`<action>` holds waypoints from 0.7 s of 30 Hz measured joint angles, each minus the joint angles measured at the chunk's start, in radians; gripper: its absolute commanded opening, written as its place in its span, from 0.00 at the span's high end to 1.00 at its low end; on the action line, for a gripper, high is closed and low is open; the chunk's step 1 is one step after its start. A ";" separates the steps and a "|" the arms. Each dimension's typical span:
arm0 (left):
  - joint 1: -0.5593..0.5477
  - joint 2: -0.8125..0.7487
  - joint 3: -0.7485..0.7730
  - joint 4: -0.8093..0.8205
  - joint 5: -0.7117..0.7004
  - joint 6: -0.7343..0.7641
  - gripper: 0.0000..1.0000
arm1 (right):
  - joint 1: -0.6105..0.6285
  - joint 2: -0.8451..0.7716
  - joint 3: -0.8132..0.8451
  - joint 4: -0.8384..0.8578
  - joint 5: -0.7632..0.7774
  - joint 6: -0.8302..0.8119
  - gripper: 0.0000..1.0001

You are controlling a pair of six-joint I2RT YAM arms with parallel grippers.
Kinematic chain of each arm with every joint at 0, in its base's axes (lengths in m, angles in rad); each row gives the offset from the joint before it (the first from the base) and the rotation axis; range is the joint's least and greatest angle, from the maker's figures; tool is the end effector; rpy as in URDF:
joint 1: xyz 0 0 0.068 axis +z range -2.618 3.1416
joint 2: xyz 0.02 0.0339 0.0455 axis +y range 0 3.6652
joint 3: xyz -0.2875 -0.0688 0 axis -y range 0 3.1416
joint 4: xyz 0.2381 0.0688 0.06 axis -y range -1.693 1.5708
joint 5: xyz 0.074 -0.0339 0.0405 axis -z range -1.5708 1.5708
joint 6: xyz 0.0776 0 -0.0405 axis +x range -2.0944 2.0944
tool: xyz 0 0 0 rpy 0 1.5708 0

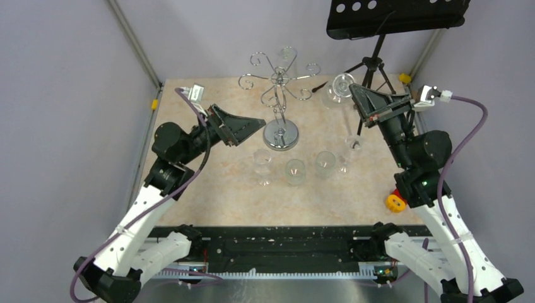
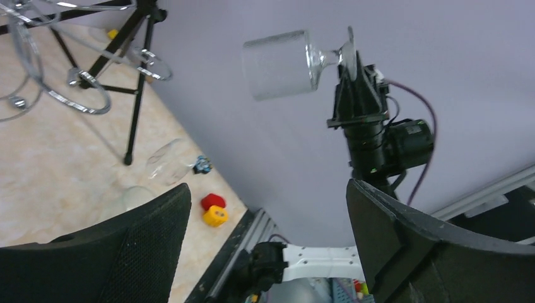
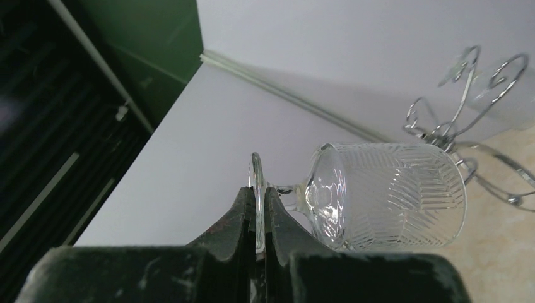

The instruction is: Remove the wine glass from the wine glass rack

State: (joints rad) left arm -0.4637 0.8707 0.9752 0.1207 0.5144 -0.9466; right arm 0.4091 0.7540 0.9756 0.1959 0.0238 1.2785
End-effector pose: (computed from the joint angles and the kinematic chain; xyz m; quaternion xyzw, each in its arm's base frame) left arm 0.1647 -0.1251 0.4495 0.0491 0.6328 -0.6109 0.4732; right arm 0.1549 0.0652 0.4826 0.2386 0.4903 0.6220 0.5620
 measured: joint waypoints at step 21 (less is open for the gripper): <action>-0.120 0.320 0.093 0.475 0.046 -0.388 0.08 | 0.000 0.118 -0.114 0.476 -0.366 0.359 1.00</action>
State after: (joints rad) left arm -0.5835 1.1904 1.0687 0.5961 0.5606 -1.3346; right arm 0.4095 0.8722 0.8612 0.6720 -0.3424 1.6375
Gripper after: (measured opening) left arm 0.949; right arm 0.033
